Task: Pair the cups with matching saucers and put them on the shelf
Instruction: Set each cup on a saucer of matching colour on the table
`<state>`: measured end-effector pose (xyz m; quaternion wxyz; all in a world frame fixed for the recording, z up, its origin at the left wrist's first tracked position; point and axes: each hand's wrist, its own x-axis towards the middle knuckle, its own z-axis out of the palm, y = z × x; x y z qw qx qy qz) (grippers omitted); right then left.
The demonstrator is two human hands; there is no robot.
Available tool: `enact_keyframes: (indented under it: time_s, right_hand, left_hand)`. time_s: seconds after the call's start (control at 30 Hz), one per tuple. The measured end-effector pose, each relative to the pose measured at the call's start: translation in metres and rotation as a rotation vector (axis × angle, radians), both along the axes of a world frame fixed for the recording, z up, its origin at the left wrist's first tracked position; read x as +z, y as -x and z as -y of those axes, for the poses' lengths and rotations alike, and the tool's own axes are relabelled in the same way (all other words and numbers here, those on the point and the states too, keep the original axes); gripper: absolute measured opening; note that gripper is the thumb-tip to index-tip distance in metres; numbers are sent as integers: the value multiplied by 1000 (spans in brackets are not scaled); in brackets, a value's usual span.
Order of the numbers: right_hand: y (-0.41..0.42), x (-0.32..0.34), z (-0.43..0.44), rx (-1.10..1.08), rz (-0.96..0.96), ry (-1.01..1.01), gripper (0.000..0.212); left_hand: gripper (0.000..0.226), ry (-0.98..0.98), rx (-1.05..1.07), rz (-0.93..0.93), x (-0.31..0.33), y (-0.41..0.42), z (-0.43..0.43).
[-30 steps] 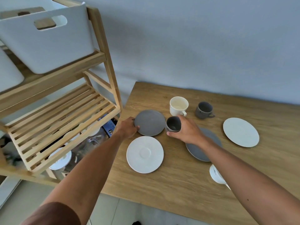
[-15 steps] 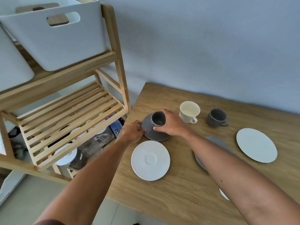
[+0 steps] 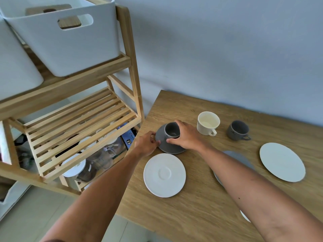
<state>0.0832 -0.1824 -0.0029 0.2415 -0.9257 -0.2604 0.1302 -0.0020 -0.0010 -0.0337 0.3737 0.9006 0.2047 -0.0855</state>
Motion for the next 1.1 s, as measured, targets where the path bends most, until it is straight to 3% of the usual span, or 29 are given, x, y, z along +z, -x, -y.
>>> enact_keyframes:
  time_s: [0.13,0.2,0.33,0.67,0.9,1.1]
  right_hand:
    - [4,5,4,-1,-58,52,116]
    - [6,12,9,-4,-64,45,120]
    - [5,30,29,-32,-1,2,114]
    - [-32,40,97,-151,113,1,94]
    - [-54,18,113,-230,-11,-7,105]
    - [-63,2,111,-291,-22,-48,104]
  left_hand:
    - [51,-7,-5,14,4,4,2]
    - [52,-12,-27,27,6,9,1]
    - [55,24,-44,33,9,21,-7]
    - [32,-7,-88,-11,6,62,-7]
    - [18,-77,-25,-31,0,80,1]
    - [21,-125,7,-52,1,89,9]
